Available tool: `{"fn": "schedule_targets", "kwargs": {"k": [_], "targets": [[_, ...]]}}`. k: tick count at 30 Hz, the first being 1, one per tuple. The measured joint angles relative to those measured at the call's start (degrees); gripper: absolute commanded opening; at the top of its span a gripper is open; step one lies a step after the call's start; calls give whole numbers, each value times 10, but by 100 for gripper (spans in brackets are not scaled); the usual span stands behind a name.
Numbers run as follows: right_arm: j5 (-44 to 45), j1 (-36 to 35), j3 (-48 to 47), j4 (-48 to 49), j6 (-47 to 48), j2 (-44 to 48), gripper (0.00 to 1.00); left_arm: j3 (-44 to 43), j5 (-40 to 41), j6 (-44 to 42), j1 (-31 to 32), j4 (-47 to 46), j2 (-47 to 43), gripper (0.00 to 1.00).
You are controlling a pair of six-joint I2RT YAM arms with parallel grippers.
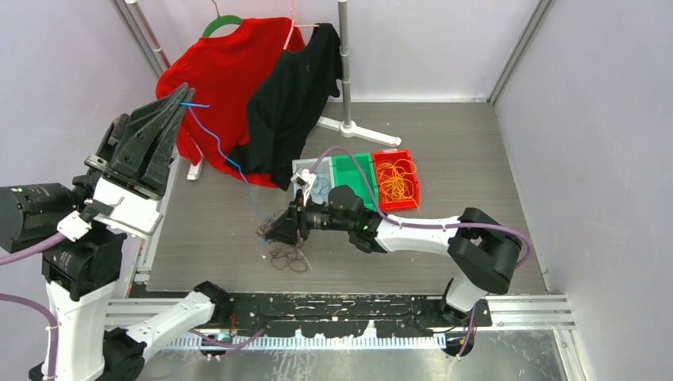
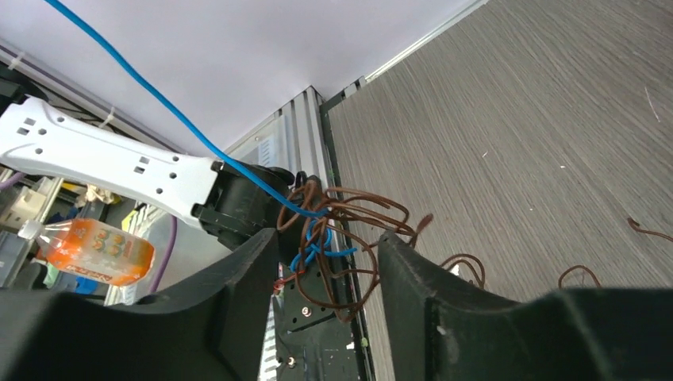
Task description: Untangle the cables
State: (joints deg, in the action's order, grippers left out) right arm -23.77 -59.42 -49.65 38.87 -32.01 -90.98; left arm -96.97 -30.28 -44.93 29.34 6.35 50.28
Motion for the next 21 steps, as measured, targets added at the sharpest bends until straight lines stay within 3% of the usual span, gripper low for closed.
{"fn": "schedule_targets", "kwargs": {"k": [8, 15, 21], "targets": [[-3, -2, -16, 6, 1, -22, 19, -2, -2, 0, 0, -1, 0, 0], [0, -12, -24, 12, -3, -35, 3, -2, -4, 2, 0, -1, 0, 0], [29, -15, -25, 14, -9, -35, 1, -3, -4, 4, 0, -1, 0, 0]]}}
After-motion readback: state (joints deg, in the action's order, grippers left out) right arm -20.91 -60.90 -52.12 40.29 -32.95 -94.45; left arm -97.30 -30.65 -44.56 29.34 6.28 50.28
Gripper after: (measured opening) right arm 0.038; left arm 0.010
